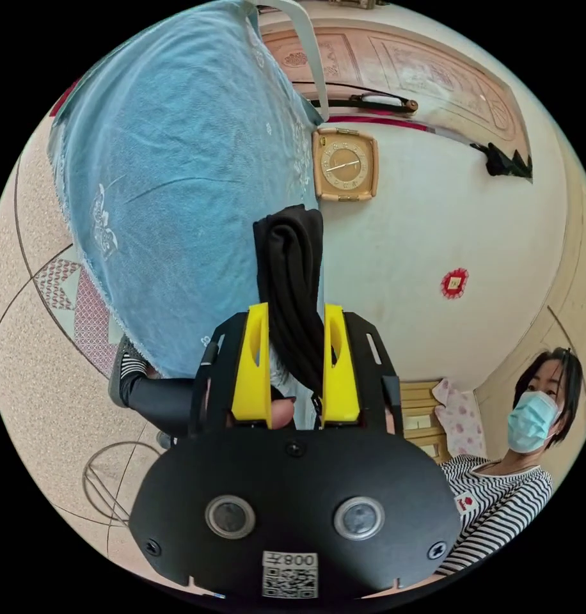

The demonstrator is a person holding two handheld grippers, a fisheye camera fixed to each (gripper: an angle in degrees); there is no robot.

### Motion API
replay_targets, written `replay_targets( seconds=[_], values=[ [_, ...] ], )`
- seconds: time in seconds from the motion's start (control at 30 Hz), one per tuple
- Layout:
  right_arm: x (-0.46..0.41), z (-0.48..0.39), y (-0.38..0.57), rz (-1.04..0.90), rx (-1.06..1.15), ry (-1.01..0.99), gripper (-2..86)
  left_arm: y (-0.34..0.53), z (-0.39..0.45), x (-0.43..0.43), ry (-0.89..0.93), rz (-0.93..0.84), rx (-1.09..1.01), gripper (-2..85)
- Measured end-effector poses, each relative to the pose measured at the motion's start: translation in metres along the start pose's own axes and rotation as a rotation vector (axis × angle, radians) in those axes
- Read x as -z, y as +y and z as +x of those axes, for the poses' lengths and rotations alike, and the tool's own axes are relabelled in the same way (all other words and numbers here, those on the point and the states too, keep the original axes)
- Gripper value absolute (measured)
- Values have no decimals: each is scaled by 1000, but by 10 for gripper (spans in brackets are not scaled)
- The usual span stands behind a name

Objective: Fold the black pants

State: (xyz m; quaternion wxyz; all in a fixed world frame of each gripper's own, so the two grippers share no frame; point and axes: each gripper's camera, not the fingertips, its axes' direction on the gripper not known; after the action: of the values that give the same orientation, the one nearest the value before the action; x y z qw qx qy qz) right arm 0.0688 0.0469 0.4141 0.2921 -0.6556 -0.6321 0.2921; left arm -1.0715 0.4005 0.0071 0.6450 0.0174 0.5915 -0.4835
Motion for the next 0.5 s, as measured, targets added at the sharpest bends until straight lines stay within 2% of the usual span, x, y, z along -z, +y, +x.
replay_targets(
  seconds=[0.3, 0.5],
  values=[
    [-5, -42, -2, -8, 73, -8, 45, -18, -37, -15, 197, 57, 150, 155],
    [-7, -51, 2, 0, 92, -17, 41, -33, -39, -36, 188, 45, 132, 173]
  ],
)
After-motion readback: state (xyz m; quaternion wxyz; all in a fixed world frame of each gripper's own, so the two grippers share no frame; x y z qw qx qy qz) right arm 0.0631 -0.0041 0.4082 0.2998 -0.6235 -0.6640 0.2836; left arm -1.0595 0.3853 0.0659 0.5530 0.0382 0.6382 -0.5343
